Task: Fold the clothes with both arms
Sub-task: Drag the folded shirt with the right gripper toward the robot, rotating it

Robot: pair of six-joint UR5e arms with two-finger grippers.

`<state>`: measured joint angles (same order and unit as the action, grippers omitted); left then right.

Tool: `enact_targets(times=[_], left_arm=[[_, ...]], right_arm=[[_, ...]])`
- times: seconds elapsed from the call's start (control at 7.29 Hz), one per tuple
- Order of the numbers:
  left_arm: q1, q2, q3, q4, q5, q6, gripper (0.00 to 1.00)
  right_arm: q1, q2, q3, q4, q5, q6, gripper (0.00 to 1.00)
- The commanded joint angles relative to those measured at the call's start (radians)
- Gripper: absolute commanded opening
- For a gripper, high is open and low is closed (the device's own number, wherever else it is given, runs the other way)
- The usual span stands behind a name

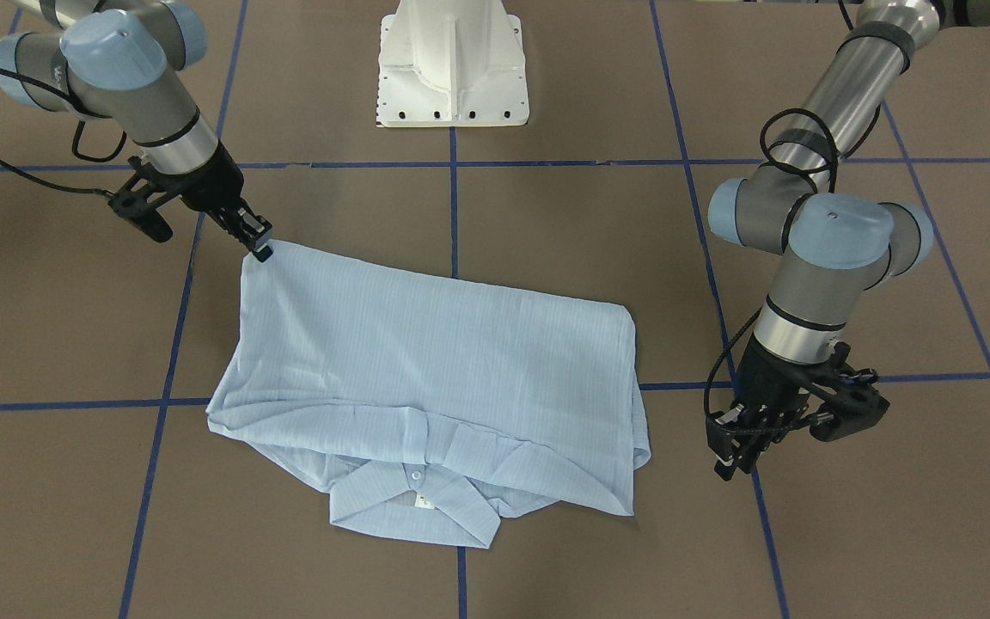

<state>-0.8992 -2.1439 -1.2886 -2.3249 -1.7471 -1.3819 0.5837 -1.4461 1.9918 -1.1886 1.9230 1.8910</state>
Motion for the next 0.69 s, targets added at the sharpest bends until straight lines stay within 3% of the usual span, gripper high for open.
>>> enact_targets(times=[0.0, 0.14, 0.27, 0.41, 0.55], left_arm=[[0.003, 0.025, -0.084, 0.01, -0.011, -0.008, 0.39], [0.011, 0.031, -0.119, 0.012, -0.058, -0.014, 0.39], [0.011, 0.057, -0.165, 0.01, -0.136, -0.038, 0.4], [0.011, 0.093, -0.251, 0.012, -0.202, -0.087, 0.42], [0.016, 0.114, -0.32, 0.012, -0.294, -0.194, 0.44]], right_arm=[[-0.088, -0.161, 0.164, -0.008, 0.171, 0.0, 0.0], [-0.149, -0.18, 0.183, -0.008, 0.309, 0.003, 0.0], [-0.239, -0.18, 0.185, -0.006, 0.376, 0.06, 0.0], [-0.365, -0.18, 0.193, -0.003, 0.369, 0.145, 0.23], [-0.448, -0.181, 0.199, -0.003, 0.357, 0.164, 0.94]])
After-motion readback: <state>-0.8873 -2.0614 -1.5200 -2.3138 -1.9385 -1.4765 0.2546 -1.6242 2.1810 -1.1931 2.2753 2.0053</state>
